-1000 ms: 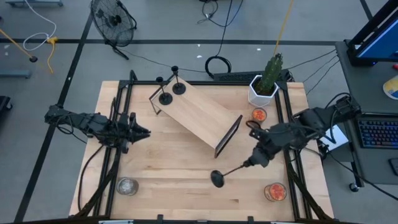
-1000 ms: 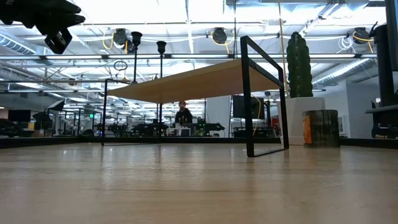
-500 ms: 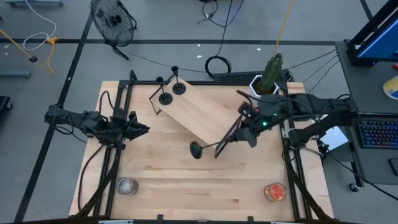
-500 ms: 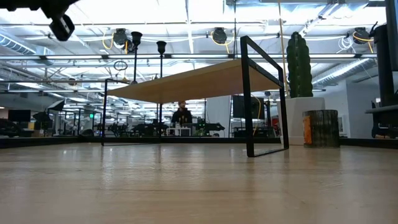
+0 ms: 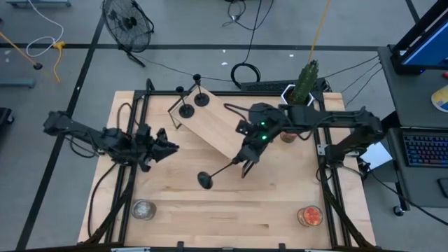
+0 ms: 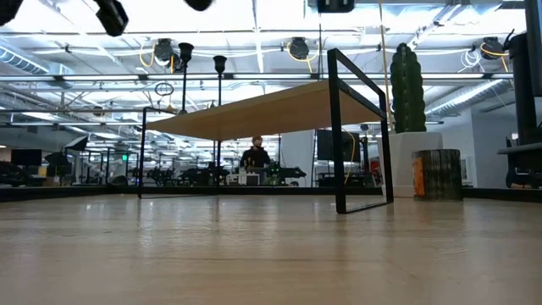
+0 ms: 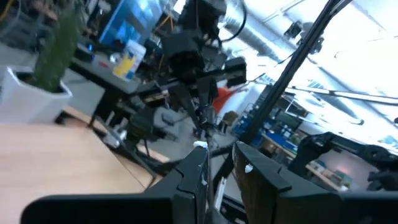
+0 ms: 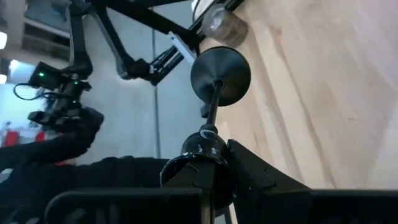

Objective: Pick & Place candle stick holders
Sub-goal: Put the black candle holder on the shelf

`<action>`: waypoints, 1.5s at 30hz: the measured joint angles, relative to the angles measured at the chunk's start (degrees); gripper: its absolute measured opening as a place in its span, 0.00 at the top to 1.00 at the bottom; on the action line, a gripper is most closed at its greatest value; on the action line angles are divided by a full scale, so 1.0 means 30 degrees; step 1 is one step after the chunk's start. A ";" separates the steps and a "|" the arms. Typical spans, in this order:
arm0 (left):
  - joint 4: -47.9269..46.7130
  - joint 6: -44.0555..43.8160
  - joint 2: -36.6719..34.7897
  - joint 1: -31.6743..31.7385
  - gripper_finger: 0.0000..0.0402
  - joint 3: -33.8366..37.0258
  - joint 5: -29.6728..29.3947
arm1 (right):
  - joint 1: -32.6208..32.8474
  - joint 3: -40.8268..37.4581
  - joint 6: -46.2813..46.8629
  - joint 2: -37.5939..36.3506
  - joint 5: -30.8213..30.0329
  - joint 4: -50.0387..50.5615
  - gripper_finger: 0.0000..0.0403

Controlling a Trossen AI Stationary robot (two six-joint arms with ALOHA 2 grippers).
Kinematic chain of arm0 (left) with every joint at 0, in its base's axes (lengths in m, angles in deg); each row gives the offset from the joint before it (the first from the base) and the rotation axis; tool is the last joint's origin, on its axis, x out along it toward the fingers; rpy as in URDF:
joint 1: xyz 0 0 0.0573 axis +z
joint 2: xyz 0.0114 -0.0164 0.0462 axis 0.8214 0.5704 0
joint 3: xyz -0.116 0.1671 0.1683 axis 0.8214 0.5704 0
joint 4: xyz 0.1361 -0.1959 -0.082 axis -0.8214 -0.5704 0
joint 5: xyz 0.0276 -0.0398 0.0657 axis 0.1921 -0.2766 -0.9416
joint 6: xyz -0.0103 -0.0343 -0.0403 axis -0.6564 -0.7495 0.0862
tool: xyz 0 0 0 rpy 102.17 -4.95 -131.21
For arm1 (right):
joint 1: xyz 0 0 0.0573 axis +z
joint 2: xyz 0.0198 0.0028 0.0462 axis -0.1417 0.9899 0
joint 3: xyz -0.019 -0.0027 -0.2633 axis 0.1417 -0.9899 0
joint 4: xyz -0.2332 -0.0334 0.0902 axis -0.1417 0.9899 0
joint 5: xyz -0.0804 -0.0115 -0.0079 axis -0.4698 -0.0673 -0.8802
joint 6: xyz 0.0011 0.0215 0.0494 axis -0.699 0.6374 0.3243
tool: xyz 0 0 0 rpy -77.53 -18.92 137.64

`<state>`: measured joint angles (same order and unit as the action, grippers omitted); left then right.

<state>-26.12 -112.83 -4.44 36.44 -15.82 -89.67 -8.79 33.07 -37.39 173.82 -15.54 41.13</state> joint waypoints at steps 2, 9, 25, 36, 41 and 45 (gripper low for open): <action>0.0189 -0.0622 0.1009 0.0000 0.80 -0.0339 0.0343 | -0.0031 -0.0015 -0.0155 0.0382 0.0340 -0.0284 0.96; -0.0503 -0.1306 0.4350 -0.0007 0.80 -0.2650 0.1219 | 0.0017 -0.0036 -0.0111 0.1632 0.1191 -0.1323 0.96; -0.8120 -0.1336 1.0732 0.0007 0.80 -1.0280 0.2555 | 0.0516 -0.0036 -0.0627 0.2224 0.1035 -0.1942 0.96; -0.7344 -0.2320 1.3421 0.0268 0.75 -1.1749 0.3675 | 0.1004 -0.0029 -0.1273 0.2223 0.1079 -0.1948 0.96; -0.6880 -0.2670 1.3555 0.0537 0.61 -1.1749 0.3987 | 0.1141 -0.0029 -0.1507 0.2223 0.1097 -0.1897 0.96; -0.6806 -0.3100 1.3551 0.0715 0.49 -1.1749 0.4002 | 0.1135 -0.0029 -0.1626 0.2223 0.1066 -0.1946 0.96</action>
<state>-46.54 -122.13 36.22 38.58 -51.07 -77.66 -5.39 32.98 -42.27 180.49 -12.34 35.29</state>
